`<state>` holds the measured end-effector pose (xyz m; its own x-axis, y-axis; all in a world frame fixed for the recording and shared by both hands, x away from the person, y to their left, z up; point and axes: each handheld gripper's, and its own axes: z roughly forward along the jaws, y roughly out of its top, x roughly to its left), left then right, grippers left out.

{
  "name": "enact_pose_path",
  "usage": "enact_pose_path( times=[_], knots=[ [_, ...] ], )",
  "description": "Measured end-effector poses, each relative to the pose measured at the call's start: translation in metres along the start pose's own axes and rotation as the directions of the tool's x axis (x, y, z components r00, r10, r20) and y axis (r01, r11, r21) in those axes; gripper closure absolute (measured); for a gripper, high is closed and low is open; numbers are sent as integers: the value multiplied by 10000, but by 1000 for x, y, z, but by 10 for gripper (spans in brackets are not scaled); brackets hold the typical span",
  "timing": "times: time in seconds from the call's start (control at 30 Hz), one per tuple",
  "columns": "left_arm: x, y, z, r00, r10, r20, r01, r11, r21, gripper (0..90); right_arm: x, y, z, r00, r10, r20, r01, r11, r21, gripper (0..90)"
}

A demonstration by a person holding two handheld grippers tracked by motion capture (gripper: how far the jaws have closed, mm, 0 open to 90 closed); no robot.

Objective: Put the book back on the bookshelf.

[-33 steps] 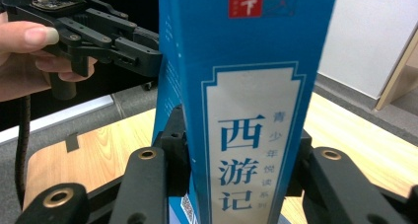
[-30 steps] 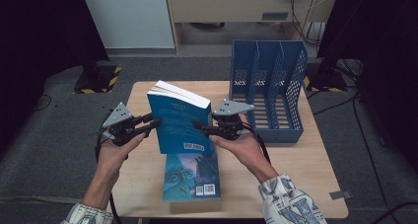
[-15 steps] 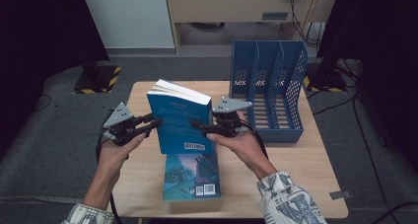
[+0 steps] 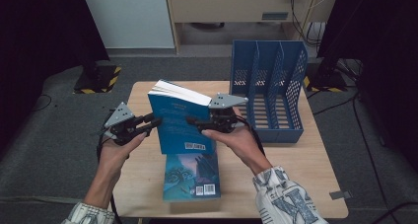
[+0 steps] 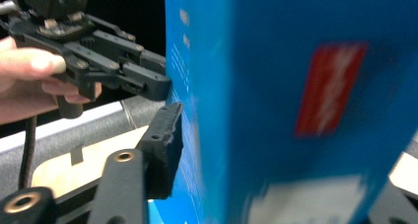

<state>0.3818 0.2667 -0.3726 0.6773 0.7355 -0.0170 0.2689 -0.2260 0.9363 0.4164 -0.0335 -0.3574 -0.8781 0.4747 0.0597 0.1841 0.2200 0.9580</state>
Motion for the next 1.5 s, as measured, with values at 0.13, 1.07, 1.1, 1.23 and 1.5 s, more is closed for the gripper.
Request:
enact_pose_path(
  times=[0.13,1.07,1.1,1.23,1.5],
  knots=[
    [0,0,-1,10000,14,27,-14,10000,-6,690,4,1,0,9999,-147,1,147,9999,-57,579],
    [-11,5,3,9993,188,308,-185,9998,-95,671,11,-6,-17,9998,-80,-185,74,9994,-327,587],
    [-11,5,3,9994,192,295,-189,9998,-94,671,11,-6,-17,9998,-35,-211,26,9993,-381,579],
    [-11,6,3,9994,246,252,-245,9997,-46,671,9,-4,-15,9995,98,-299,-118,9978,-655,571],
    [-11,5,3,9994,229,274,-228,9997,-49,670,9,-1,-10,9991,84,-407,-121,9957,-917,566]
  ],
)
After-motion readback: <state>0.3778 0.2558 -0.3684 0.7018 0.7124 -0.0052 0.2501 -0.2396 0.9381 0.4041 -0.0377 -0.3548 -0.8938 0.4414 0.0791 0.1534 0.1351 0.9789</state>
